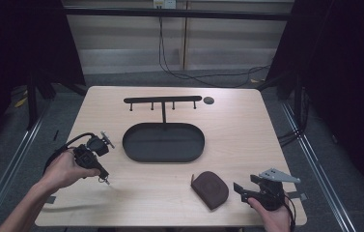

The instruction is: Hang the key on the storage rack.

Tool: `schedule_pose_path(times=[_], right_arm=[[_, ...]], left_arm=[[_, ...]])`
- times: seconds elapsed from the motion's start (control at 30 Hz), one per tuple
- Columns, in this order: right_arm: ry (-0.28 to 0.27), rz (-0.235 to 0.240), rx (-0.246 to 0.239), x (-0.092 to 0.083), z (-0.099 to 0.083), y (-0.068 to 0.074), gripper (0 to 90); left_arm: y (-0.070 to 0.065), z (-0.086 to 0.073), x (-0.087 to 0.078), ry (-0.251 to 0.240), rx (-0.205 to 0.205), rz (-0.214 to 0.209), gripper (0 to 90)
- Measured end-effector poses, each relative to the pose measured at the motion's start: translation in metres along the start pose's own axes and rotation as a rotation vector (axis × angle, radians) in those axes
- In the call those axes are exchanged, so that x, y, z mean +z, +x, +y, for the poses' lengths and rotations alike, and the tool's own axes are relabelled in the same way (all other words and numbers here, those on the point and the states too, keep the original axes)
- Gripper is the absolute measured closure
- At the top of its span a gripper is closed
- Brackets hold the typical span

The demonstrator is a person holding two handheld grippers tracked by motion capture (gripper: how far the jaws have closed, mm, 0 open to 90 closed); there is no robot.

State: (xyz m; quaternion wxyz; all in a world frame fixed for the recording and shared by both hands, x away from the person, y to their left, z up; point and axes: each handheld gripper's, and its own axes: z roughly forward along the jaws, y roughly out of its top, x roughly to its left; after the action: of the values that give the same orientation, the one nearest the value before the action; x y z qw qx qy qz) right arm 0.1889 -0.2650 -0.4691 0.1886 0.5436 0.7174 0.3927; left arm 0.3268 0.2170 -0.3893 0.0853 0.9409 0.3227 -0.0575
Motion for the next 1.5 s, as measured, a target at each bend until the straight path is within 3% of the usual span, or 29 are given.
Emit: schedule_pose_path(times=[0.2,0.53,0.77,0.97,1.07,1.27,1.5], right_arm=[[0.005,0.003,-0.003,0.001,0.0,0.0,23.8],[0.015,0.001,-0.008,0.002,0.0,0.0,23.4],[0.005,0.004,-0.011,0.001,0.0,0.0,23.4],[0.008,0.005,-0.012,0.001,0.0,0.001,22.8],[0.008,0.006,-0.01,0.001,0.0,0.001,22.6],[0.008,0.006,-0.013,0.001,0.0,0.001,22.4],[0.009,0.007,-0.013,0.001,0.0,0.0,22.3]], left_arm=[[0.0,0.007,-0.002,0.044,-0.03,-0.005,89.1],[0.0,0.012,-0.025,-0.001,-0.021,-0.005,89.0],[0.0,0.016,-0.031,0.016,-0.017,0.01,89.0],[0.0,0.018,-0.044,-0.006,-0.011,0.016,89.0],[0.001,0.021,-0.052,-0.019,-0.014,0.016,89.0],[0.001,0.031,-0.064,0.001,0.017,0.035,89.1],[0.002,0.041,-0.08,-0.003,0.006,0.06,89.1]])
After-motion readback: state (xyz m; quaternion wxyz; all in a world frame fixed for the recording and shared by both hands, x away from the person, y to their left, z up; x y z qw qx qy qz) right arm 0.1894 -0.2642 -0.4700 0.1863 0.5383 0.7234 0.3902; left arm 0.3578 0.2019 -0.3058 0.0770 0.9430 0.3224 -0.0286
